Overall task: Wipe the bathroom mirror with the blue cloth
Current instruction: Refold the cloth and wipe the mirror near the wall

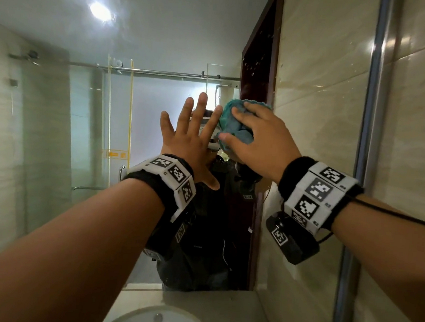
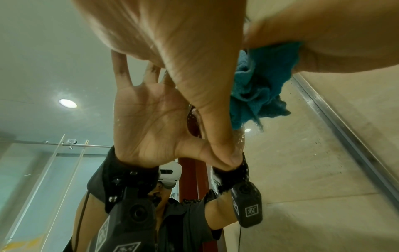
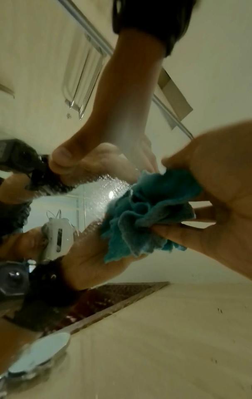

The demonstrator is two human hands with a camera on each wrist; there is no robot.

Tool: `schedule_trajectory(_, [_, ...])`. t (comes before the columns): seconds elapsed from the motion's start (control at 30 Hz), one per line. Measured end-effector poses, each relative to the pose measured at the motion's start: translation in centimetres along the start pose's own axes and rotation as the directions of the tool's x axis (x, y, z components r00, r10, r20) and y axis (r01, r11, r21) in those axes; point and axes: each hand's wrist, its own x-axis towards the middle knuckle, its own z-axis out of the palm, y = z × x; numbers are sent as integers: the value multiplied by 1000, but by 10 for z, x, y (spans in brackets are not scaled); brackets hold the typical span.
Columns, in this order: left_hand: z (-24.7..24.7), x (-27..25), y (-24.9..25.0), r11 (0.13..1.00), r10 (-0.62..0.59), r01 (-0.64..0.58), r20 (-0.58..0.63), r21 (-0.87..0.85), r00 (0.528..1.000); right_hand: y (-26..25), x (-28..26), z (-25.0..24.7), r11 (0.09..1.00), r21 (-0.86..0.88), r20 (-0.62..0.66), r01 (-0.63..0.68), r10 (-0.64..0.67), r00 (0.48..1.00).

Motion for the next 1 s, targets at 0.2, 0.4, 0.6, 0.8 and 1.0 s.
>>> schedule_trajectory(0.2, [-1,1,-1,1000,2,-2,17,-7,1000,0,7,3,983,-184,-48,-7,-2,999])
schedule_trajectory(0.4, [-1,0,0,1000,4,-4,22,-17,1000,18,27,-8,998,-67,-116,-20,12,993])
schedule_trajectory(0.6, [1,0,0,1000,1,-1,21,-11,1000,-7,-11,22,985,-147,26,90,-88,996])
schedule_trajectory(0.8, [1,1,1,1000,-7,8,8,-27,1000,34,30,-12,984,114,-264,-134,160,951])
schedule_trajectory(1.0, [-10,-1,4,999,-24,23,58,25,998,20,-22,13,967,-201,80,155,-141,987])
